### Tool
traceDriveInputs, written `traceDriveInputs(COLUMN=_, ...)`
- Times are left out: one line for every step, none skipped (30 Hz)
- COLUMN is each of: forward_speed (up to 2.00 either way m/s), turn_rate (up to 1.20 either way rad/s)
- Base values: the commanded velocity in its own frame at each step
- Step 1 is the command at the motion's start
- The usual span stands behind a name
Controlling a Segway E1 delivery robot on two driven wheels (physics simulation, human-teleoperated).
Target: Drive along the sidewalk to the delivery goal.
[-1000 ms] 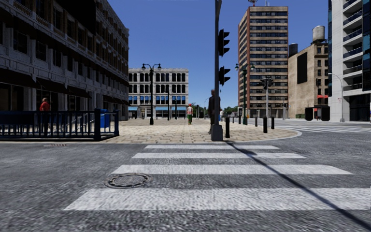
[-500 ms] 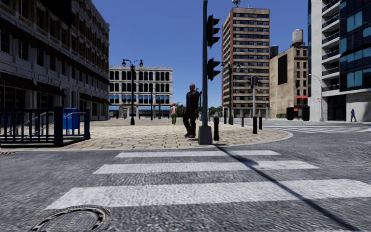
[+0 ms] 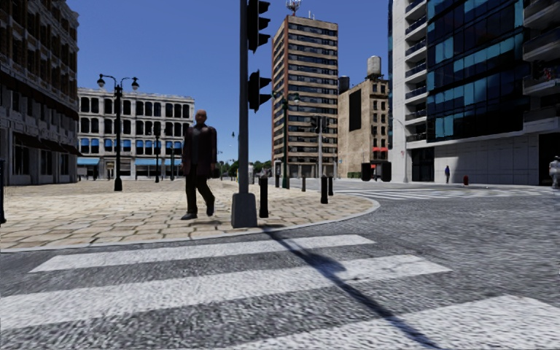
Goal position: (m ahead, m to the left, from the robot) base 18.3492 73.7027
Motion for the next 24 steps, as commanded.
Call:
traceDriveInputs(forward_speed=2.00, turn_rate=-0.70)
traceDriveInputs(forward_speed=2.00, turn_rate=-0.70)
traceDriveInputs(forward_speed=2.00, turn_rate=-0.70)
traceDriveInputs(forward_speed=2.00, turn_rate=-0.70)
traceDriveInputs(forward_speed=2.00, turn_rate=-0.70)
traceDriveInputs(forward_speed=2.00, turn_rate=-0.70)
traceDriveInputs(forward_speed=2.00, turn_rate=-0.70)
traceDriveInputs(forward_speed=2.00, turn_rate=-0.69)
traceDriveInputs(forward_speed=2.00, turn_rate=-0.54)
traceDriveInputs(forward_speed=2.00, turn_rate=-0.37)
traceDriveInputs(forward_speed=2.00, turn_rate=-0.37)
traceDriveInputs(forward_speed=2.00, turn_rate=0.00)
traceDriveInputs(forward_speed=2.00, turn_rate=0.00)
traceDriveInputs(forward_speed=2.00, turn_rate=0.00)
traceDriveInputs(forward_speed=2.00, turn_rate=0.00)
traceDriveInputs(forward_speed=2.00, turn_rate=0.00)
traceDriveInputs(forward_speed=2.00, turn_rate=0.00)
traceDriveInputs(forward_speed=2.00, turn_rate=0.00)
traceDriveInputs(forward_speed=2.00, turn_rate=0.00)
traceDriveInputs(forward_speed=2.00, turn_rate=0.00)
traceDriveInputs(forward_speed=2.00, turn_rate=0.00)
traceDriveInputs(forward_speed=2.00, turn_rate=0.00)
traceDriveInputs(forward_speed=2.00, turn_rate=0.00)
traceDriveInputs(forward_speed=2.00, turn_rate=0.00)
